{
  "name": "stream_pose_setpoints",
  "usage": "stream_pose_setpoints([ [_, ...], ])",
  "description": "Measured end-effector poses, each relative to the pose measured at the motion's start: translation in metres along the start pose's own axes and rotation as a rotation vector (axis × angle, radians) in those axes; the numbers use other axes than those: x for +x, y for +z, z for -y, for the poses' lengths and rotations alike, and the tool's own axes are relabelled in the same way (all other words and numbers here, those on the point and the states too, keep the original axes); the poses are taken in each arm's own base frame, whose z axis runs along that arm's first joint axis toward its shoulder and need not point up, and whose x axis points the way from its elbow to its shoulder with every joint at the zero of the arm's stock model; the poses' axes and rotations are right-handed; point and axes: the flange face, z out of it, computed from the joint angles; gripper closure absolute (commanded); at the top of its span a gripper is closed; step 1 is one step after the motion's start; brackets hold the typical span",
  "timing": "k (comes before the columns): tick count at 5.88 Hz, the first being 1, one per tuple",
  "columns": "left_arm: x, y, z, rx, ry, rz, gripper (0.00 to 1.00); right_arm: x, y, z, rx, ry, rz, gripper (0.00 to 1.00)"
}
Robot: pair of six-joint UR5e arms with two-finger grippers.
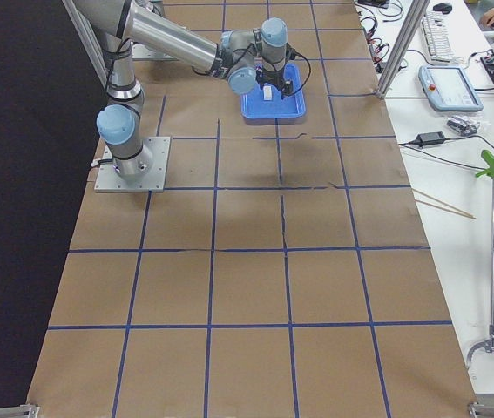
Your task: Assemble white blocks and place on blue tray
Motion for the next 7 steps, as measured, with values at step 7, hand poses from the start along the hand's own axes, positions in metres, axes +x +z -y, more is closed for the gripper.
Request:
stream_pose_setpoints([
  [7,-0.022,-0.002,0.008,0.017,-0.037,0.002,0.01,-0.011,-0.18,0.002,-0.255,0.987,-0.138,0.0],
])
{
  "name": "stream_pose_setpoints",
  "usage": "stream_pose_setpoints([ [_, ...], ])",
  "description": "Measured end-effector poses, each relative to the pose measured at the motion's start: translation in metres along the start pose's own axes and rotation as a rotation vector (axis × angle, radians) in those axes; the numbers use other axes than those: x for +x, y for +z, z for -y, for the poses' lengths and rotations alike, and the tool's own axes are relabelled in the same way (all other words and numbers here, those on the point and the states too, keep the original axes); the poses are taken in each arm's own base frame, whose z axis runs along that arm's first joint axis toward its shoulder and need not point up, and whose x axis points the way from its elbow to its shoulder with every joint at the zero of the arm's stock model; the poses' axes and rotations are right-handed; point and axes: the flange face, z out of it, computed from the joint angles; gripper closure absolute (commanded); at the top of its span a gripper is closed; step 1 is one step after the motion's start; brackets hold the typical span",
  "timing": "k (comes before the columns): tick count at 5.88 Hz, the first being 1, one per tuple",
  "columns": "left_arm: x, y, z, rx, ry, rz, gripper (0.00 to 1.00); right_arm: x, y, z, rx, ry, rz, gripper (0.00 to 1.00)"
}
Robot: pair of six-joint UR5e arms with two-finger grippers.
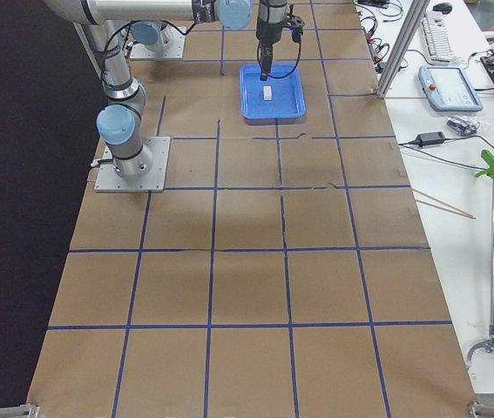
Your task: Assemble white blocks and place on blue tray
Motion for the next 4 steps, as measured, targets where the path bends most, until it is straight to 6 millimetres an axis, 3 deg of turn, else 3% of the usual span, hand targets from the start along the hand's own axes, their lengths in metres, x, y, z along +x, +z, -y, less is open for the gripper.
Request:
stream_pose_setpoints([
  [4,-0.0014,-0.0033,-0.0004,0.006,-0.001,0.001,0.01,-0.0015,-0.0033,-0.0019,-0.017,0.021,0.009,0.0],
])
